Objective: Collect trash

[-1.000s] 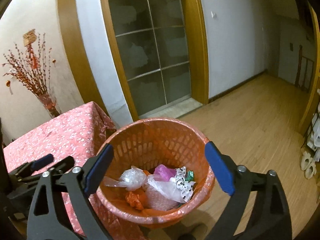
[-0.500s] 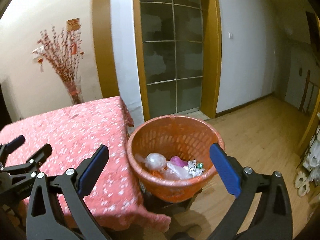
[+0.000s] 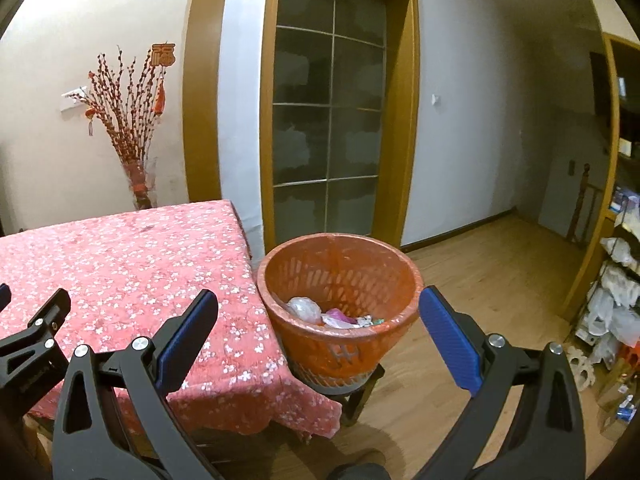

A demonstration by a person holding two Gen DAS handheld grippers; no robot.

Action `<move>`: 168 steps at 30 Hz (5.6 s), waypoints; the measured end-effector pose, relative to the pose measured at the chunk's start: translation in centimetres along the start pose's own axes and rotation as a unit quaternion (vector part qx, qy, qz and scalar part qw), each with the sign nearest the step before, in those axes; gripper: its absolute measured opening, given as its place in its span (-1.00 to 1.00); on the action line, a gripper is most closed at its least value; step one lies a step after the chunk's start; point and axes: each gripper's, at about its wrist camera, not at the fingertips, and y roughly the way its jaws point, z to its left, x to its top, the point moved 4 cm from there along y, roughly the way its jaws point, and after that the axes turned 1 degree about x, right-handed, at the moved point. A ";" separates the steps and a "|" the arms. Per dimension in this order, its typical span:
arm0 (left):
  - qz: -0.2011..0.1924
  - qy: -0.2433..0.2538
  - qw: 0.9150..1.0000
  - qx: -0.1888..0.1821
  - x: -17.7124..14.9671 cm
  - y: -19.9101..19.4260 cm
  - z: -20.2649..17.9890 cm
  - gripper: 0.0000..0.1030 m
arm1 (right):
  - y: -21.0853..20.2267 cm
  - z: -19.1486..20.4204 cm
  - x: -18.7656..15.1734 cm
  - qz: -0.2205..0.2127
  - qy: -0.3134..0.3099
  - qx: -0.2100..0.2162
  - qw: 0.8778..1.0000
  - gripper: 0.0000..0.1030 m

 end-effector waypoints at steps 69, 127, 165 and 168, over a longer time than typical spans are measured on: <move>0.015 -0.022 1.000 0.014 -3.9 -2.5 1.5 0.92 | -1.5 0.8 -3.8 0.024 -0.007 -0.025 0.999 0.93; 0.020 -0.023 0.999 0.014 -4.1 -2.6 1.0 0.92 | -1.4 0.6 -3.8 0.026 -0.006 -0.022 0.999 0.93; 0.029 -0.023 0.999 0.011 -4.4 -2.4 1.3 0.92 | -1.4 0.6 -3.8 0.027 -0.006 -0.022 0.999 0.93; 0.032 -0.022 0.999 0.010 -4.2 -2.0 1.5 0.92 | -1.4 0.6 -3.8 0.027 -0.006 -0.022 0.999 0.93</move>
